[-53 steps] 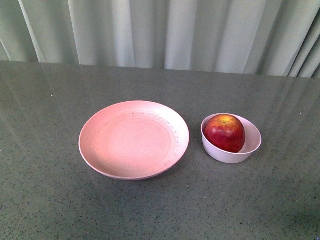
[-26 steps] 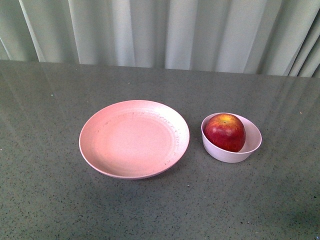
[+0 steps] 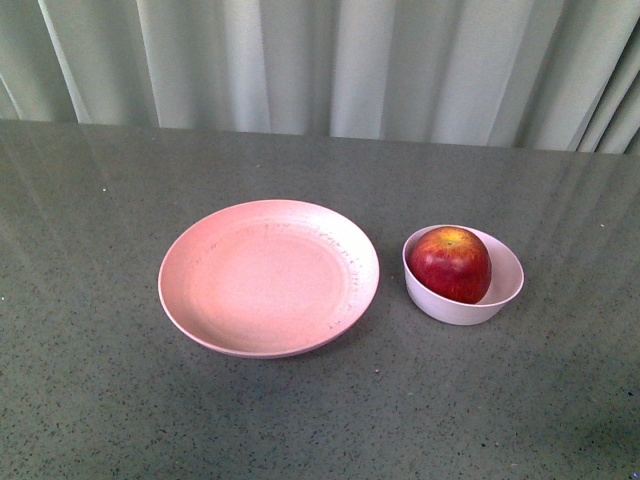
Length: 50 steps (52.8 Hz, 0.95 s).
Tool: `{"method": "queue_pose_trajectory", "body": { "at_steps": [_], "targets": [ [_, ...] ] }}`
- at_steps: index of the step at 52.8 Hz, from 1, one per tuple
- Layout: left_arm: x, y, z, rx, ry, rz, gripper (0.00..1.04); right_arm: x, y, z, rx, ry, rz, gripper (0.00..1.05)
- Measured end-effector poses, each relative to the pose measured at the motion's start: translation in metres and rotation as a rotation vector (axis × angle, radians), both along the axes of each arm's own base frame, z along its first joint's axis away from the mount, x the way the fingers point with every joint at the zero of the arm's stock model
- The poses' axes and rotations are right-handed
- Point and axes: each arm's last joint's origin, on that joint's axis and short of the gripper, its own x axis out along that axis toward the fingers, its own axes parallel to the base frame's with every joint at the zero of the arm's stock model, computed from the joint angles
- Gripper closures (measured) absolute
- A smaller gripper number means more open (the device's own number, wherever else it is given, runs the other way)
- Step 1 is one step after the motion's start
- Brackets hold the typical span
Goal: Move apple from plate to bowl
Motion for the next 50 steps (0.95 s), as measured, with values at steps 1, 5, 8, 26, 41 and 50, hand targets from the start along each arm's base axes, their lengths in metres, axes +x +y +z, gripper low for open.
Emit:
{"method": "queue_pose_trajectory", "body": {
  "at_steps": [1,5,8,26,41,50],
  "targets": [
    [0.0,0.0,0.0,0.0,0.0,0.0,0.67,0.0,0.0,0.0,0.0,0.0,0.0,0.09],
    [0.0,0.0,0.0,0.0,0.0,0.0,0.49,0.0,0.0,0.0,0.0,0.0,0.0,0.09],
    [0.0,0.0,0.0,0.0,0.0,0.0,0.35,0.0,0.0,0.0,0.0,0.0,0.0,0.09],
    [0.0,0.0,0.0,0.002,0.0,0.0,0.09,0.0,0.0,0.0,0.0,0.0,0.0,0.09],
    [0.0,0.0,0.0,0.002,0.0,0.0,0.09,0.0,0.0,0.0,0.0,0.0,0.0,0.09],
    [0.0,0.0,0.0,0.002,0.0,0.0,0.09,0.0,0.0,0.0,0.0,0.0,0.0,0.09]
  ]
}}
